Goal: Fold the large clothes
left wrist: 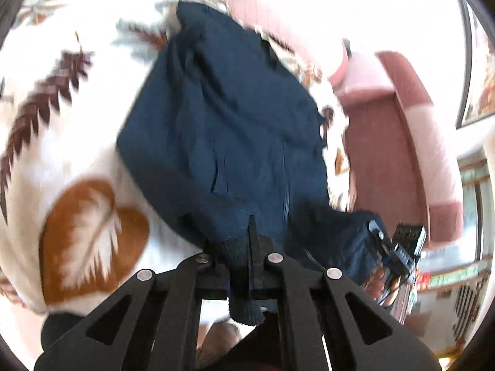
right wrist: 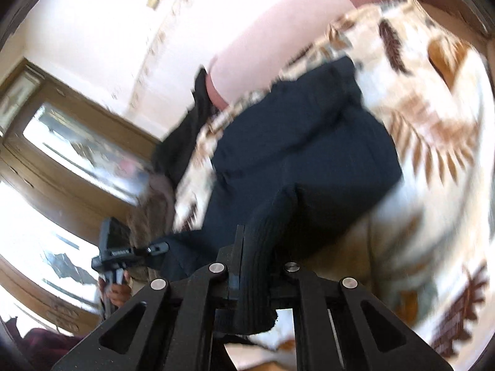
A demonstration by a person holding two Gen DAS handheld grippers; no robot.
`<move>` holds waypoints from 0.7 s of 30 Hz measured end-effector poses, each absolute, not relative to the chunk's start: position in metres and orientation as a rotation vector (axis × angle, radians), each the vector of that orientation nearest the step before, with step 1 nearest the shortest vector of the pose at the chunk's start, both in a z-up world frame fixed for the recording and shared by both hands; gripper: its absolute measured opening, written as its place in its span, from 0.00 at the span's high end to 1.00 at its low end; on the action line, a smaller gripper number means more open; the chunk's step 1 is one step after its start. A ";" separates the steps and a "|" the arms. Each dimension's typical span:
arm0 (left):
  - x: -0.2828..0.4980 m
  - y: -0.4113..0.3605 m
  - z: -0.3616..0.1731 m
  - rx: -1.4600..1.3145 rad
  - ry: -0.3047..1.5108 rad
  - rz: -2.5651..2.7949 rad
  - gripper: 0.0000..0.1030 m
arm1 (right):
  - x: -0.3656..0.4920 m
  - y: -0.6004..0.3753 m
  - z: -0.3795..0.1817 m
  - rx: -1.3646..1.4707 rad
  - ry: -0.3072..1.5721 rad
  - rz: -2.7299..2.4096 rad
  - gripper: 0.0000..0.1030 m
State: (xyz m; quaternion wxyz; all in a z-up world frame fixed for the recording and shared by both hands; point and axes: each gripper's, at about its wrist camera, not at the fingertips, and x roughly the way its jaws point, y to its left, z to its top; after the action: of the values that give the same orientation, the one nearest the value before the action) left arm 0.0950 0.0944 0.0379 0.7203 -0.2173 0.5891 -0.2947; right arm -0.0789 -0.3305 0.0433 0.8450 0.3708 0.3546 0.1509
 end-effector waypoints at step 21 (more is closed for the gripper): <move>0.345 0.057 0.016 -0.703 1.225 -0.454 0.96 | 0.158 -0.421 0.010 1.109 0.603 0.129 0.93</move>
State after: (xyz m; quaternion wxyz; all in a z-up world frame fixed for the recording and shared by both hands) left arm 0.3452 0.0570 0.0161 0.7374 -0.3201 0.5577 -0.2066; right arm 0.1584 -0.4209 0.0095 0.8055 0.5180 0.2815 0.0602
